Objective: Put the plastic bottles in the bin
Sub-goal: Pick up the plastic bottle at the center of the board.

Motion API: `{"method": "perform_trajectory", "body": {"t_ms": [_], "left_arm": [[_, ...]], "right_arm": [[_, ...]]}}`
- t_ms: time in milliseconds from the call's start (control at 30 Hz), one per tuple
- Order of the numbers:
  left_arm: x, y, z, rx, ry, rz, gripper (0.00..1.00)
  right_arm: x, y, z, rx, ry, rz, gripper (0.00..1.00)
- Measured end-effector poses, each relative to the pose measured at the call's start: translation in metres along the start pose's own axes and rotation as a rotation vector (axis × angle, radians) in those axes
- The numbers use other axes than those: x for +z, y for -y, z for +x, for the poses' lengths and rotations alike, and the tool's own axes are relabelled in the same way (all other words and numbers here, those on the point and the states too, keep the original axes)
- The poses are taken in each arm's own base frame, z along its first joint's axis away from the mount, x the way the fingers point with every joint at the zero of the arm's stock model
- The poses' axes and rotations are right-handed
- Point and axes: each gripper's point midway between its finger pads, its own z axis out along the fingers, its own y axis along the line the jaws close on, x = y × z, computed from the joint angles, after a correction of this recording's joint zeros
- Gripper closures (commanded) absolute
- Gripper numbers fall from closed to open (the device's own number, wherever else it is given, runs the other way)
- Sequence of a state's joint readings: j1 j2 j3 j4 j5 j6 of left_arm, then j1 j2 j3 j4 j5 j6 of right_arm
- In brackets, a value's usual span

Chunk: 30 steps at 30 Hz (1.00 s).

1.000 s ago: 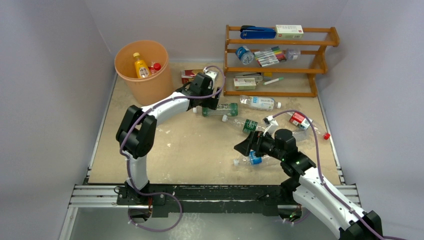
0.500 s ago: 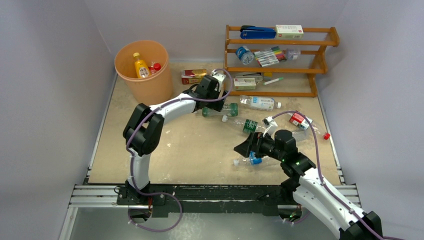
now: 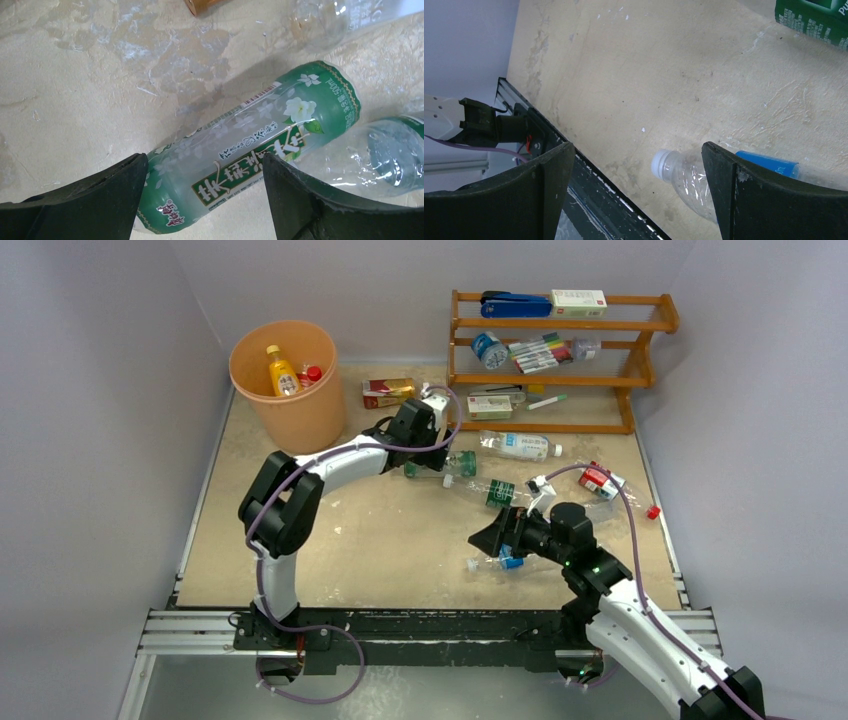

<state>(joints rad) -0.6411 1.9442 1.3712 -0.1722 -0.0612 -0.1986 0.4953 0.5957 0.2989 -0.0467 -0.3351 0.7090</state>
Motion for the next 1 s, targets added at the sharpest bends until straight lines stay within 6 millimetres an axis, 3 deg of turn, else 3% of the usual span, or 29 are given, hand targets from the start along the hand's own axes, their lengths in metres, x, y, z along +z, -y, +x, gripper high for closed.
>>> {"method": "perform_trajectory", "body": {"t_ms": [100, 267, 400, 767, 933, 1000], "left_arm": [[-0.006, -0.001, 0.010, 0.000, -0.019, -0.003, 0.17], [-0.009, -0.006, 0.051, -0.016, -0.130, -0.019, 0.17], [-0.015, -0.008, 0.071, -0.035, -0.177, -0.026, 0.17], [-0.023, -0.013, 0.067, -0.081, -0.153, -0.065, 0.30], [-0.022, -0.016, 0.066, -0.100, -0.146, -0.088, 0.48], [-0.022, -0.017, 0.066, -0.107, -0.144, -0.097, 0.51]], "right_arm": [[0.000, 0.002, 0.002, 0.001, -0.002, 0.002, 0.00], [-0.001, 0.001, 0.002, -0.001, 0.005, -0.004, 0.00], [-0.002, -0.001, 0.000, -0.001, 0.016, -0.012, 0.00], [-0.007, -0.002, 0.002, 0.001, 0.031, -0.024, 0.00], [-0.008, -0.003, 0.001, 0.003, 0.039, -0.031, 0.00], [-0.008, -0.003, 0.002, 0.006, 0.036, -0.029, 0.00]]}}
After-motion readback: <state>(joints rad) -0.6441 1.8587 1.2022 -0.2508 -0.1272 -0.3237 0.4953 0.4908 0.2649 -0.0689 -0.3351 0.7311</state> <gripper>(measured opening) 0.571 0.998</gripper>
